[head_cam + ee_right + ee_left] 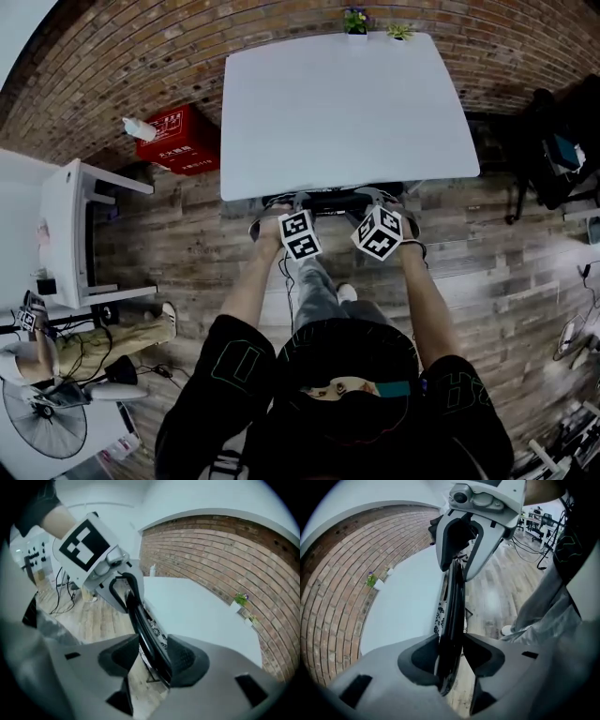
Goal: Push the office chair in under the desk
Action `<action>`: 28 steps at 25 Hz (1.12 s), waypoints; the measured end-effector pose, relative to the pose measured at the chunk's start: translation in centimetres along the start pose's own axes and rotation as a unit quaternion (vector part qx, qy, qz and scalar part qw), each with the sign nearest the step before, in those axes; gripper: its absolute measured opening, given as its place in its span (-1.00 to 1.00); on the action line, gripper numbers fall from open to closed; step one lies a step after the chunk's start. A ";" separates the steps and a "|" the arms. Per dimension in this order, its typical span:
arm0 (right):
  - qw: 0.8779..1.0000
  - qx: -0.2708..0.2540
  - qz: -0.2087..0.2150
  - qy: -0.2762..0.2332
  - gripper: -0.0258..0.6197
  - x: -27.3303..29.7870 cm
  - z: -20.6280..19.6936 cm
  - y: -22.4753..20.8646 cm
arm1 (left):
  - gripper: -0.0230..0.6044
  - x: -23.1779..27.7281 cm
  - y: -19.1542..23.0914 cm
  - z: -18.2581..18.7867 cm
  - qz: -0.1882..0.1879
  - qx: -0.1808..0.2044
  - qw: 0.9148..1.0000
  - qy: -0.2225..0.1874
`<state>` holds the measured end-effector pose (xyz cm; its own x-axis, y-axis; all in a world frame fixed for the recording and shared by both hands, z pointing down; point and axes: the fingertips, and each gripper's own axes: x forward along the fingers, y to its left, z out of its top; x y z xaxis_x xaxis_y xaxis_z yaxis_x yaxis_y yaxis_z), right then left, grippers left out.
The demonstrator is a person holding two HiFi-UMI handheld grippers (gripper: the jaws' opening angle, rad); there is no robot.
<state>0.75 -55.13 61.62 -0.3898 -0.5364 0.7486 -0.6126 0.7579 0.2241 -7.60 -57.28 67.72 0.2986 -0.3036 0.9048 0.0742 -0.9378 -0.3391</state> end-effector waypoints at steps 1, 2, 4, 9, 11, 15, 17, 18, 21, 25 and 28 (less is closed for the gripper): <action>1.000 0.016 -0.001 -0.015 -0.34 -0.6 0.5 -0.1 | -0.41 -0.6 -0.2 0.3 -0.001 -0.006 1.000 -0.007; 0.999 0.031 -0.003 -0.028 -0.34 -1.3 0.9 -0.3 | -0.44 -1.3 -0.4 0.8 -0.003 -0.015 1.000 -0.019; 0.997 0.058 -0.007 -0.055 -0.41 -2.5 1.9 -0.9 | -0.46 -3.2 0.0 2.4 0.007 -0.046 0.997 -0.056; 0.984 0.116 -0.019 -0.138 -0.54 -5.4 4.8 -2.4 | -0.90 -9.3 5.4 6.5 0.116 -0.160 0.963 -0.182; 0.975 0.135 -0.036 -0.175 -0.62 -6.9 6.3 -3.3 | -0.90 -12.0 6.9 7.4 0.138 -0.215 0.939 -0.231; 0.954 0.165 -0.065 -0.241 -0.85 -11.0 9.3 -4.9 | -0.90 -17.6 9.1 9.0 0.177 -0.282 0.894 -0.301; 0.942 0.177 -0.079 -0.274 -0.91 -13.1 10.6 -5.9 | -0.90 -20.3 9.8 10.5 0.197 -0.300 0.873 -0.330; 0.934 0.185 -0.087 -0.292 -0.91 -14.3 11.2 -6.5 | -0.90 -21.7 10.2 11.1 0.209 -0.314 0.859 -0.346; 0.907 0.211 -0.104 -0.350 -0.91 -17.7 12.8 -7.6 | -0.90 -25.1 11.4 11.7 0.234 -0.375 0.807 -0.392; 0.867 0.256 -0.137 -0.406 -0.91 -21.2 12.8 -8.1 | -0.90 -27.2 10.9 11.5 0.228 -0.424 0.763 -0.432; 0.860 0.276 -0.157 -0.400 -0.91 -22.4 11.9 -8.5 | -0.90 -28.3 10.7 10.6 0.252 -0.429 0.750 -0.436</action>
<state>6.53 -54.00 35.51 -0.3578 -0.9337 -0.0131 -0.9212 0.3552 -0.1586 -5.22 -56.89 35.76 0.6196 -0.7810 0.0784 -0.7849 -0.6178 0.0486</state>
